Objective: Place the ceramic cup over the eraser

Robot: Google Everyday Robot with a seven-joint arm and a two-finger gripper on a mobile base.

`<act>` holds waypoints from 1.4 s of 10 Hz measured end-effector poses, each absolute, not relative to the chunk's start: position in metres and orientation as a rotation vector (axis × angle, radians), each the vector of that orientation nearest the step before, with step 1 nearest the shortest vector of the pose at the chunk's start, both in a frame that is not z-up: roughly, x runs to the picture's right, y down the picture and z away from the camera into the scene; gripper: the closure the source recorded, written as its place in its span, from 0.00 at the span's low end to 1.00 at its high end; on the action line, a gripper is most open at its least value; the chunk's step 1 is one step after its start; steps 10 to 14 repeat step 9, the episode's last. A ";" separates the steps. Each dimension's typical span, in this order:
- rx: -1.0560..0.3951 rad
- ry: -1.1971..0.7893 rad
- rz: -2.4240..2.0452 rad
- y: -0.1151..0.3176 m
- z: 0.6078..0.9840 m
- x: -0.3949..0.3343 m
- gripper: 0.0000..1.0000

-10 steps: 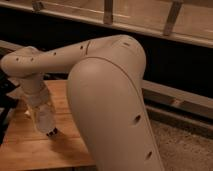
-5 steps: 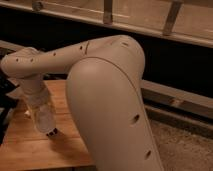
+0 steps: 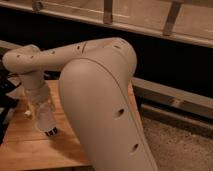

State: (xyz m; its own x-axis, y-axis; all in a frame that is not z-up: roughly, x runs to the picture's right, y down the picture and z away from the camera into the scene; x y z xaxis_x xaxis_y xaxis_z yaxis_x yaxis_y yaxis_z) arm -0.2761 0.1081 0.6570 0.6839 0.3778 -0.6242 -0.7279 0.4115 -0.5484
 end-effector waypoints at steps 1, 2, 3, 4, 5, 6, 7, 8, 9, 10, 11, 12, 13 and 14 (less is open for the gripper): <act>-0.906 0.456 0.718 0.109 0.659 -0.278 0.34; -0.911 0.457 0.706 0.110 0.660 -0.281 0.25; -0.913 0.449 0.699 0.110 0.660 -0.283 0.21; -0.908 0.445 0.701 0.110 0.661 -0.283 0.22; -0.904 0.446 0.706 0.112 0.661 -0.281 0.29; -0.904 0.449 0.708 0.112 0.661 -0.280 0.38; -0.904 0.449 0.705 0.113 0.662 -0.282 0.49; -0.903 0.448 0.702 0.114 0.661 -0.284 0.59; -0.902 0.448 0.698 0.116 0.661 -0.285 0.67; -0.902 0.448 0.698 0.116 0.661 -0.285 0.67; -0.902 0.448 0.698 0.116 0.661 -0.285 0.67; -0.902 0.448 0.698 0.116 0.661 -0.285 0.67; -0.902 0.448 0.698 0.116 0.661 -0.285 0.67; -0.902 0.448 0.698 0.116 0.661 -0.285 0.67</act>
